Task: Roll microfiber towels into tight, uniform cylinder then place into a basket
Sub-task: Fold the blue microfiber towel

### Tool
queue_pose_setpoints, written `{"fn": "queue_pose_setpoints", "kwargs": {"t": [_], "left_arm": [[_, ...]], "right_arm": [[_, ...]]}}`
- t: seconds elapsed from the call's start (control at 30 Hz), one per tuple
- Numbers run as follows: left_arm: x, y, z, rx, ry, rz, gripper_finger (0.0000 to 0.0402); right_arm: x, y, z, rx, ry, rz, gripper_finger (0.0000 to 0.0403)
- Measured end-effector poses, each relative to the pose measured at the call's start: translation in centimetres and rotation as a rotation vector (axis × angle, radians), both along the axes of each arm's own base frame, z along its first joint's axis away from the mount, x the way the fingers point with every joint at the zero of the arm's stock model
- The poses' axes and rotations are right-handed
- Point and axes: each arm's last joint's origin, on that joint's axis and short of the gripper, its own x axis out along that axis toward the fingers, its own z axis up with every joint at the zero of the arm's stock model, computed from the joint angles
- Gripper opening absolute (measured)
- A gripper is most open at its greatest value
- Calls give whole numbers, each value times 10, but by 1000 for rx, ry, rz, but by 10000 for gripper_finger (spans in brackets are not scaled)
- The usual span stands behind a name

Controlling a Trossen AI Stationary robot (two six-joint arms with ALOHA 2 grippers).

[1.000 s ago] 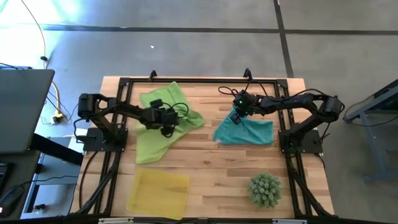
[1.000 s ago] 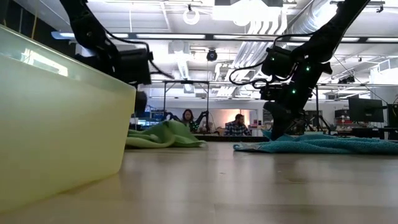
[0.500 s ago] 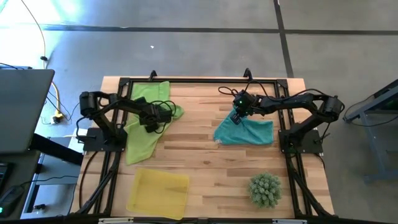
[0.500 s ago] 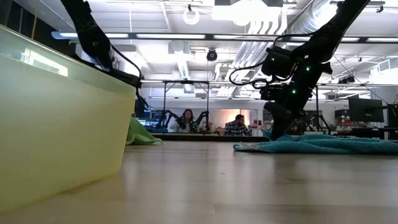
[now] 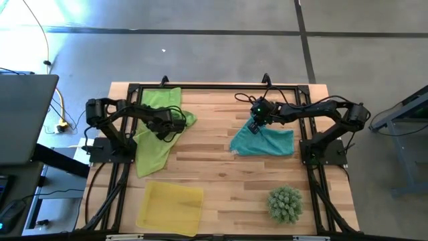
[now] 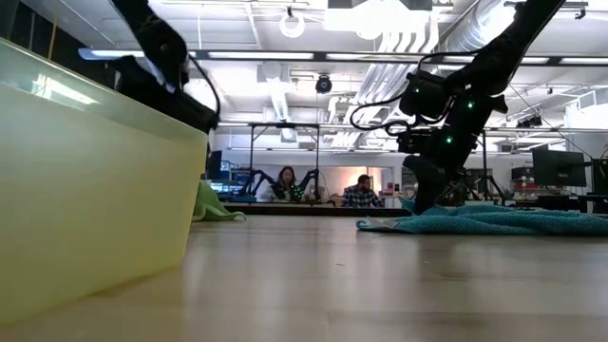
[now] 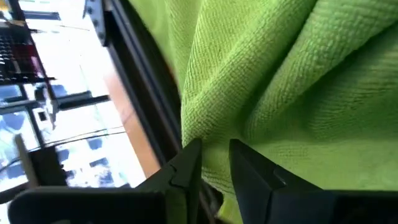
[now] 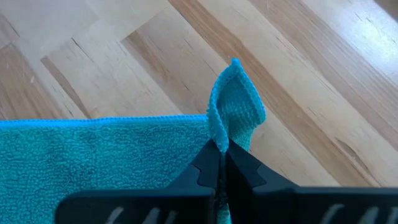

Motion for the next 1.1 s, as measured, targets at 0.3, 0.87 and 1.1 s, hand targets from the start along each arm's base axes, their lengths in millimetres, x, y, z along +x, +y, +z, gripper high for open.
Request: {"fn": "queue_pose_setpoints", "kwargs": {"t": [0.3,0.87,1.1], "left_arm": [[50,-17,43,-4,-108,-198,74],[41,-24,31,-157,-81,-191,74],[17,-17,14,-118,-47,-8,74]], "right_arm": [[0,0,0,0,0,0,0],[-3,2,-2,32,37,6,0],[-3,2,-2,32,37,6,0]]}}
